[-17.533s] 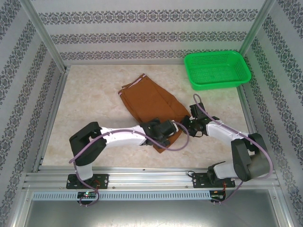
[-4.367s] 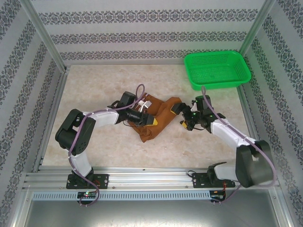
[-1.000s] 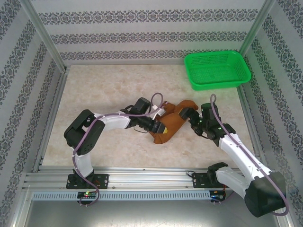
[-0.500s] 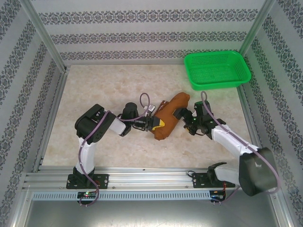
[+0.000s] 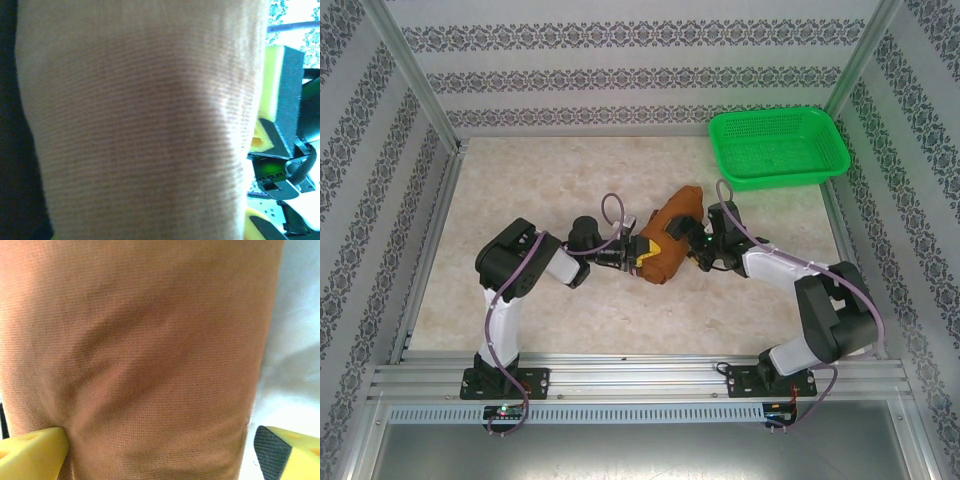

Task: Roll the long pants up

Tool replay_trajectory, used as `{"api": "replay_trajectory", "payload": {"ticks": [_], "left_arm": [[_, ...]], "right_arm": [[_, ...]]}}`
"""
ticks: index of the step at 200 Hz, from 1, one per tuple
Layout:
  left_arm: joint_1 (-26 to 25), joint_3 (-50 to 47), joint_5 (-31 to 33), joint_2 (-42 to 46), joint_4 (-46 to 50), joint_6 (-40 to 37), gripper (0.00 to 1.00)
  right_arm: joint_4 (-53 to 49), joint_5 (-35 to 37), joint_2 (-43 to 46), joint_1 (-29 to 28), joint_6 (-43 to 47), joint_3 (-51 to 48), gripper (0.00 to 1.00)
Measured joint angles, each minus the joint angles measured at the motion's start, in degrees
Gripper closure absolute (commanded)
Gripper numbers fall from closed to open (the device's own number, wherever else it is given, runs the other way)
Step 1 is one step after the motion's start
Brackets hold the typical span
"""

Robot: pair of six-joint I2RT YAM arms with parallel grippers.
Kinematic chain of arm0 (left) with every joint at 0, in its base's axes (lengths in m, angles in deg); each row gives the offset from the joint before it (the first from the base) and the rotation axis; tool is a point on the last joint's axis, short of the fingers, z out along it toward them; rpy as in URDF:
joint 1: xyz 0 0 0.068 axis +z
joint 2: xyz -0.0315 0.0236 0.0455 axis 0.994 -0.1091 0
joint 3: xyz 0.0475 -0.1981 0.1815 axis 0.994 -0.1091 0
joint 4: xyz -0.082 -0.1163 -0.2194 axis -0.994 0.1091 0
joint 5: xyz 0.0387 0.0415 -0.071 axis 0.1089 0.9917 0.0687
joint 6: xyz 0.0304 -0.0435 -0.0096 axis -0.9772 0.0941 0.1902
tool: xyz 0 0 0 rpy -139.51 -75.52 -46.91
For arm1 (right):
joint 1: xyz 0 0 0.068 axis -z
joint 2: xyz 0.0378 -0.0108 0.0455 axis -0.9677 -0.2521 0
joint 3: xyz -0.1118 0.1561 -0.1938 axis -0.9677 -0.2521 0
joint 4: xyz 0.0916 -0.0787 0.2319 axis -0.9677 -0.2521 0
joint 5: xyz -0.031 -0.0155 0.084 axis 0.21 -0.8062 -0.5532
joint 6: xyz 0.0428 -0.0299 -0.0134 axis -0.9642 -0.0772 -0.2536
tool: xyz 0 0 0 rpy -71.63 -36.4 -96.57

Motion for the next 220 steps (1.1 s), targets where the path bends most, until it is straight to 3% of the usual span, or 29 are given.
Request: {"api": "replay_trajectory", "payload": {"ticks": [63, 135, 146, 153, 160, 164, 167, 200, 220], "left_arm": [[0.02, -0.39, -0.13, -4.24, -4.22, -2.03, 1.00], [2.12, 1.01, 1.66, -6.14, -5.14, -1.44, 1.00], [2.47, 1.16, 1.88, -6.19, -4.98, -1.44, 1.00], [2.60, 1.36, 2.03, -6.29, -4.90, -1.46, 1.00], [2.78, 1.70, 2.14, -6.51, -4.83, -1.46, 1.00], [2.84, 1.90, 2.27, -6.71, -4.79, -1.46, 1.00], [2.89, 2.03, 2.29, -6.82, -4.79, -1.46, 1.00], [3.61, 2.58, 2.47, -7.45, -4.48, -1.90, 0.99], [4.15, 2.95, 1.60, -5.73, 0.63, -5.73, 0.88]], "right_arm": [[-2.86, -0.13, -4.17, -1.70, 1.53, 4.20, 0.02], [-3.91, -3.54, -17.70, -2.21, 5.14, 15.23, 0.04], [-4.26, -3.56, -18.97, -2.43, 6.01, 16.74, 0.11], [-4.39, -3.67, -19.74, -2.51, 6.43, 17.59, 0.23], [-4.11, -3.91, -20.55, -2.51, 6.82, 18.29, 0.52], [-3.85, -4.00, -20.85, -2.51, 6.86, 18.49, 0.84], [-3.54, -4.04, -21.16, -2.51, 6.91, 18.60, 1.00], [0.24, -5.44, -22.86, -2.36, 6.93, 18.62, 1.00], [0.90, -5.55, -22.88, -2.27, 6.97, 18.40, 1.00]]}}
